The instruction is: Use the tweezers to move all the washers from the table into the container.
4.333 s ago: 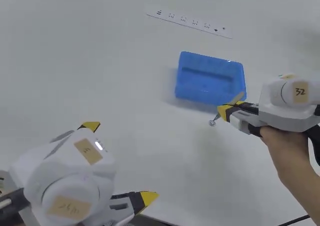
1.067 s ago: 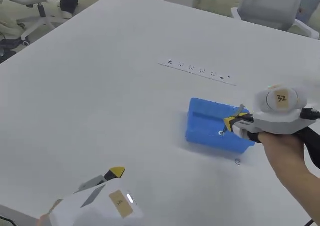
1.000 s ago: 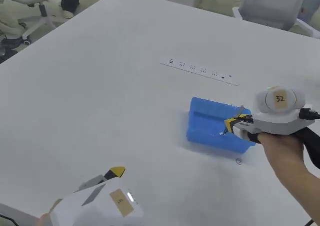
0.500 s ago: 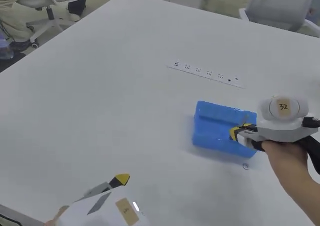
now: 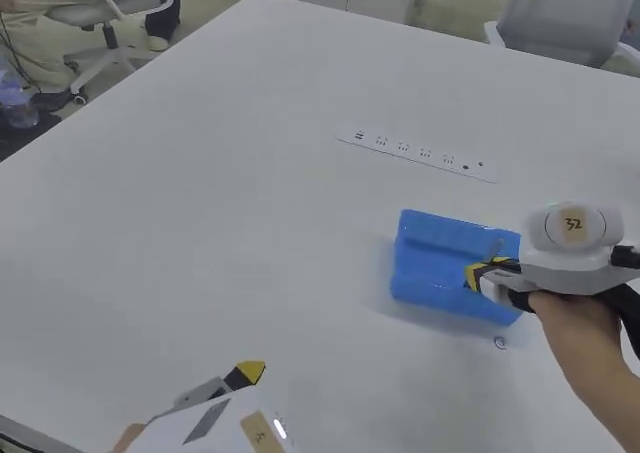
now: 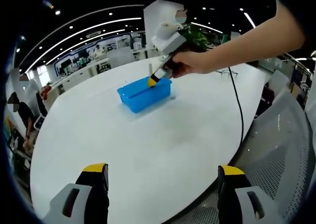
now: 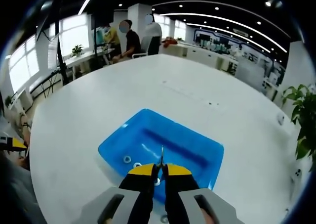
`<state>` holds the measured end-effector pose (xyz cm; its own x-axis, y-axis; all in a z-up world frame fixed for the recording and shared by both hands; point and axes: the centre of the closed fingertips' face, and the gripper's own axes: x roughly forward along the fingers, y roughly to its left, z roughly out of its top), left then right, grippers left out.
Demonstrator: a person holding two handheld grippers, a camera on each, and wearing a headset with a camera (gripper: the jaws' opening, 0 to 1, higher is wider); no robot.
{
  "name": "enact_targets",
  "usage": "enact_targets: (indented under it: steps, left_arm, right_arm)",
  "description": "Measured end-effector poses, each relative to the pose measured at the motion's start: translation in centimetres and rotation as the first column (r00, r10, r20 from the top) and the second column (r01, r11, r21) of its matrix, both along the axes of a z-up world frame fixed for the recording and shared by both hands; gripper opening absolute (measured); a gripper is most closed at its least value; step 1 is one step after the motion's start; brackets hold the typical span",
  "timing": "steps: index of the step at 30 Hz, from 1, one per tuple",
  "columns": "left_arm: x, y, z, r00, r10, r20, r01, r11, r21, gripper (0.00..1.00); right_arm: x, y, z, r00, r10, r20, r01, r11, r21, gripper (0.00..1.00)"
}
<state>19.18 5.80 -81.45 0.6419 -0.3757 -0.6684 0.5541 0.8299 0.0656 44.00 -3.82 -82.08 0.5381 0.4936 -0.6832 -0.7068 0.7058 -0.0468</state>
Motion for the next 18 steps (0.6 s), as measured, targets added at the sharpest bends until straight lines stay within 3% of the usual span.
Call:
enact_targets:
  steps: [12,18]
  left_arm:
    - [0.0,-0.1,0.3,1.0,-0.005,0.01,0.005,1.0,-0.006,0.94]
    - [0.0,-0.1,0.3,1.0,-0.007,0.016,0.007,1.0,0.002,0.94]
  right_arm:
    - [-1.2,-1.9,5.6,0.993,-0.06,0.106,0.049,0.994,0.098,0.03]
    - [-1.8,-2.9,7.3,0.988,-0.091,0.127,0.074,0.988,0.136,0.03]
